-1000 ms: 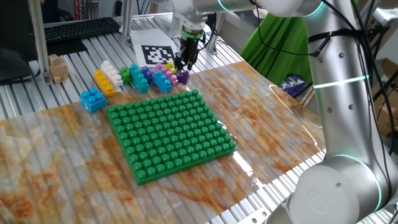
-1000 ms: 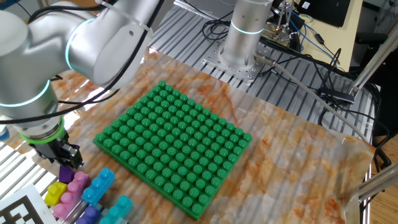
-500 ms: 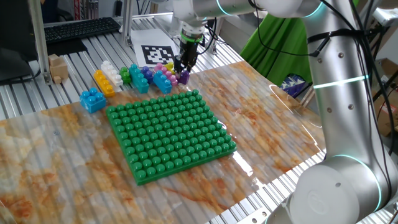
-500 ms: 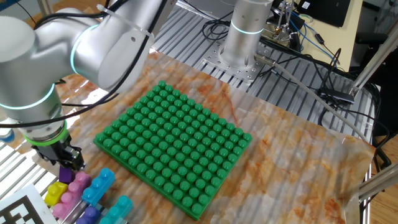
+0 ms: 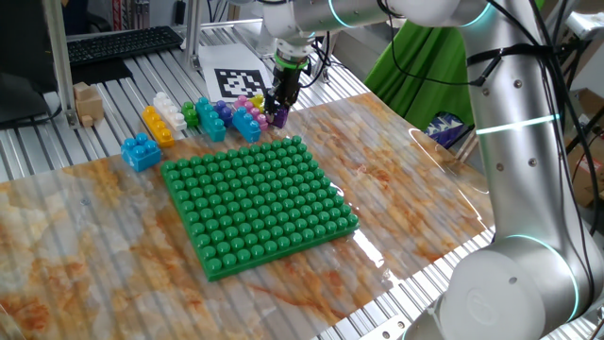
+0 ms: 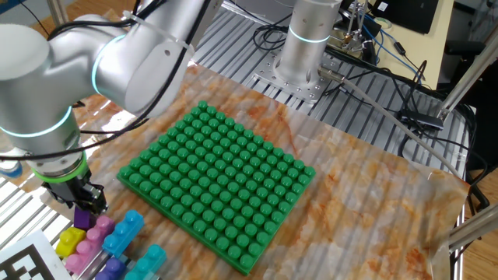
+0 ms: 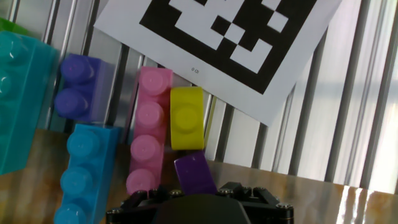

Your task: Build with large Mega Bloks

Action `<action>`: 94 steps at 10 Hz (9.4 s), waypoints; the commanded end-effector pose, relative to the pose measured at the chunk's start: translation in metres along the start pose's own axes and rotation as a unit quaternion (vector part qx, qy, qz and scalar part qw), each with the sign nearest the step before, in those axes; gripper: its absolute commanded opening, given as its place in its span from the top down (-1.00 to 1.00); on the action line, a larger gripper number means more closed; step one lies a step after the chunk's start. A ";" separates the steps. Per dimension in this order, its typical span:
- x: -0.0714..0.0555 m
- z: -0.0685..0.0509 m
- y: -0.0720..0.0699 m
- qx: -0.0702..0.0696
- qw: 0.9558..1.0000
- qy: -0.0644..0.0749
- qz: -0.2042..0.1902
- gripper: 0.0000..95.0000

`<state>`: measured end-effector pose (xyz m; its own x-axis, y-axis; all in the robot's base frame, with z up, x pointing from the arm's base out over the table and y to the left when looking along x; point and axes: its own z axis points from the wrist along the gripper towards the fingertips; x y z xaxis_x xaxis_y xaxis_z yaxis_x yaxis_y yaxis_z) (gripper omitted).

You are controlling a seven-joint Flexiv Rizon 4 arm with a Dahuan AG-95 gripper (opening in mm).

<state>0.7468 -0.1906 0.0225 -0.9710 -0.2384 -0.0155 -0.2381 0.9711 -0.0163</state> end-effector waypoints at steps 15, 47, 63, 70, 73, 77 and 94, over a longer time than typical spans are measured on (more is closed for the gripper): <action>0.011 -0.057 0.021 -0.008 0.999 0.012 0.041 1.00; 0.117 -0.064 0.113 -0.025 0.989 0.024 0.147 1.00; 0.139 -0.044 0.117 -0.026 0.987 0.010 0.159 1.00; 0.142 -0.037 0.118 -0.025 0.986 -0.002 0.163 1.00; 0.142 -0.035 0.118 -0.024 0.986 -0.008 0.165 1.00; 0.143 -0.028 0.118 -0.019 0.985 -0.019 0.168 1.00; 0.144 -0.013 0.117 -0.008 0.981 -0.026 0.191 0.60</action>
<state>0.5781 -0.1106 0.0393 -0.9870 0.1457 -0.0680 0.1451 0.9893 0.0142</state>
